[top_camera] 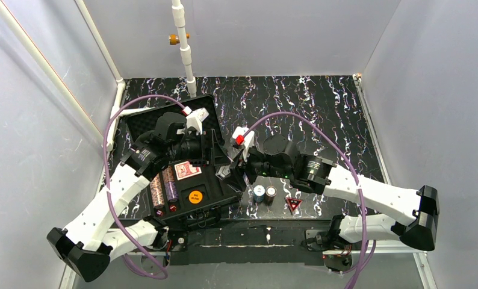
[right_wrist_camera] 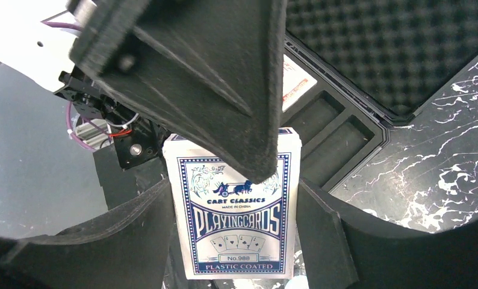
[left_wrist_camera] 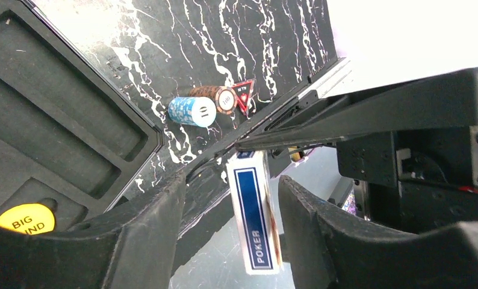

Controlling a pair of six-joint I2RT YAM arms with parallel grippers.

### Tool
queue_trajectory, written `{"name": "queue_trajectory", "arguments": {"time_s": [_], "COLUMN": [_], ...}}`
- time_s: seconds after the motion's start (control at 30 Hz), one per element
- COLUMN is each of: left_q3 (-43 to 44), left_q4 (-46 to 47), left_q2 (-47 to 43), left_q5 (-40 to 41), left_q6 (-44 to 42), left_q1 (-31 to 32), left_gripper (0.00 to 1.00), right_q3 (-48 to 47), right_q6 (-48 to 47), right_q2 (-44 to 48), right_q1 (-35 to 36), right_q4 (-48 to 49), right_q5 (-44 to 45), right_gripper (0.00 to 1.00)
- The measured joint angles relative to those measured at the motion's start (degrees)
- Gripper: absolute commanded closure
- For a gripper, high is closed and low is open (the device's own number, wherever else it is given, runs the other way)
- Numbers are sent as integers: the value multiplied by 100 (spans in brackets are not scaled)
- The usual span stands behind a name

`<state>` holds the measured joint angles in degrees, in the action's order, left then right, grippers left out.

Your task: Pack up texas hold em set

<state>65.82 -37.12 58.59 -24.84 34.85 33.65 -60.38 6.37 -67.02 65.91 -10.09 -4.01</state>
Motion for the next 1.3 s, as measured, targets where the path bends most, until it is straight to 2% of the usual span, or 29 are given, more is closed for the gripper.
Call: {"name": "queue_trajectory", "arguments": {"time_s": [0.33, 0.5, 0.57, 0.6, 0.67, 0.7, 0.73, 0.9, 0.93, 1.3], "left_q3": [-278, -380, -422, -442, -452, -459, -474, -638, -643, -643], "left_q4": [186, 234, 247, 262, 313, 365, 382, 498, 505, 549], "left_q2": [85, 90, 90, 90, 87, 83, 74, -17, -46, -570], "left_q5": [-280, -457, -516, -570, -647, -682, -654, -640, -621, -107], "left_q6": [142, 190, 203, 227, 275, 308, 393, 533, 553, 621], "left_q1": [35, 57, 61, 63, 68, 72, 76, 70, 72, 76], "left_gripper": [47, 55, 63, 71, 95, 100, 100, 100, 100, 100], "right_q3": [-90, -114, -120, -125, -125, -125, -125, -125, -125, 254], "right_q6": [-136, -214, -227, -234, -238, -245, -275, -302, -286, 9], "right_q2": [-87, -133, -133, -133, -157, -177, -199, -256, -256, 348], "right_q1": [133, 173, 179, 184, 201, 212, 219, 249, 258, 262], "right_q4": [2, 28, 50, 44, 46, 48, 44, 44, 63, 498], "right_q5": [-24, -17, -9, -2, 31, 63, 136, 210, 212, 695], "right_gripper": [66, 66, 66, 66, 66, 63, 58, 8, 2, 2]}}
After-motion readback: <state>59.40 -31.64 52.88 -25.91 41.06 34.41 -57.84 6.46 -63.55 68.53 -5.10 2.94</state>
